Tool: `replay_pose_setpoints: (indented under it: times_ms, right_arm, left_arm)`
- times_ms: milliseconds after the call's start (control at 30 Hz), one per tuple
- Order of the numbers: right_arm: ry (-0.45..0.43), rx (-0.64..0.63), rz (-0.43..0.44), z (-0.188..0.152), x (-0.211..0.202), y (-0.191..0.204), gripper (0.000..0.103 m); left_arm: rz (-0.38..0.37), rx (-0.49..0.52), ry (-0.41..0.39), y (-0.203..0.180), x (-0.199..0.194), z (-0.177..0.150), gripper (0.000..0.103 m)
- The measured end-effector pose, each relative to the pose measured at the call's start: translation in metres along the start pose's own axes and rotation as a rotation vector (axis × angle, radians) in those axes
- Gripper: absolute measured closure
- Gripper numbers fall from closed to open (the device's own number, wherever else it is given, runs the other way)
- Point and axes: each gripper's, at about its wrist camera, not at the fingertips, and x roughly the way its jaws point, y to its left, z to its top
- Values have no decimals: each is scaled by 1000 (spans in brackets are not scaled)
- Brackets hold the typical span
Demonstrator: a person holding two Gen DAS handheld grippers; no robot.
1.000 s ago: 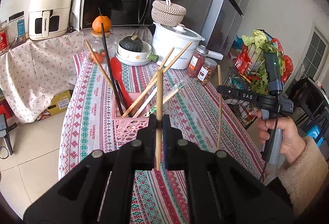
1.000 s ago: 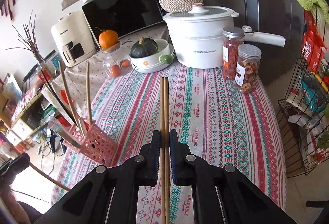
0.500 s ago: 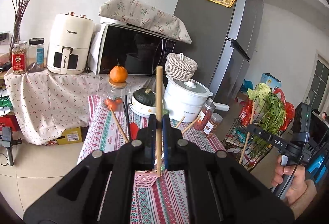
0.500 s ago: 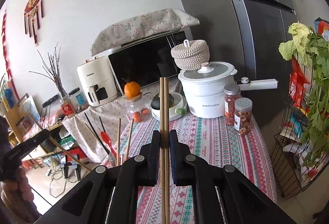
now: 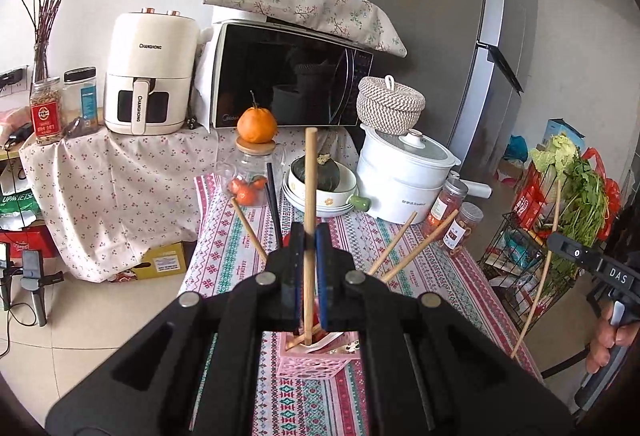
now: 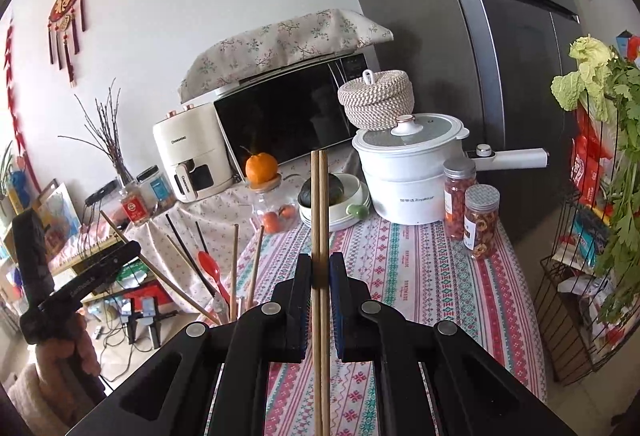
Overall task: Organize utensils
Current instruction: 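Drop chopstick into basket with left tool while right tool carries its chopstick, then lower the wooden chopstick into the pink basket and open the right tool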
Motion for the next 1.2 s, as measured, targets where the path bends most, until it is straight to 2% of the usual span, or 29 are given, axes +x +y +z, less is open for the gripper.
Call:
replay_pose_setpoints:
  times_ms: [233,333,433,500,867,933,1067,1200]
  right_arm:
    - [0,-14,11,-2,2,8,94]
    - [-8,-38,25,-3,3,18,94]
    - [-15,-60,41,-3,4,29,94]
    - [-20,-73,50,-3,4,35,94]
    - [-37,-87,75,-3,9,52,94]
    - [-58,-83,83,0,5,54,94]
    - [-116,-70,105,5,-3,63,94]
    - [-168,-60,139,12,-1,84,94]
  left_arm:
    - [-13,4,35,-1,19,-4,96]
    - [-19,-25,57,2,26,-6,88]
    - [-22,-54,65,7,27,-4,75]
    - [-20,-60,54,9,24,-3,59]
    - [-28,-121,76,30,18,0,58]
    - [-29,-124,92,33,14,-1,56]
    - [-29,-122,125,40,2,-6,43]
    - [-25,-127,190,49,-5,-13,40]
